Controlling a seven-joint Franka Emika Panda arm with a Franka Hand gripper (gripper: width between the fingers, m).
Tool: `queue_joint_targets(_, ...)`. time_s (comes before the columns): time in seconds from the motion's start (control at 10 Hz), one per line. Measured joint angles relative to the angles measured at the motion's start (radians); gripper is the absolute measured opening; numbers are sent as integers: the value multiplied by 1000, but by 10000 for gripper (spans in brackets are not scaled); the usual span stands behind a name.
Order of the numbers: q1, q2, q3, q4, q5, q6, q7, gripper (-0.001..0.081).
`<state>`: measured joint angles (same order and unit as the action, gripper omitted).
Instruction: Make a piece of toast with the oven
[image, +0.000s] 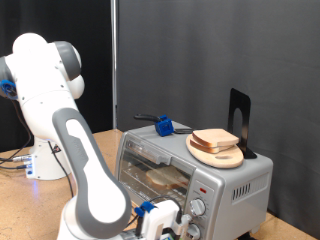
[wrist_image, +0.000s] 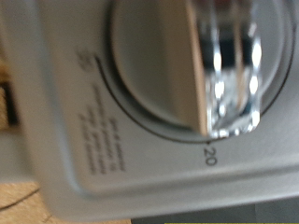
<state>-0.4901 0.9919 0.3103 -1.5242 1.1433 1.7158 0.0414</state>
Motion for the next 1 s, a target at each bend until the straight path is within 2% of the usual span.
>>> queue_joint_targets(0.2, -24, 5, -33, 34, -39, -71, 12, 682)
queue_joint_targets(0.4, -54, 9, -31, 48, -32, -99, 8, 682)
queue_joint_targets(0.7, -53, 8, -30, 51, -32, -97, 7, 682)
queue_joint_targets(1.0, -55, 8, -26, 87, -19, -100, 8, 682)
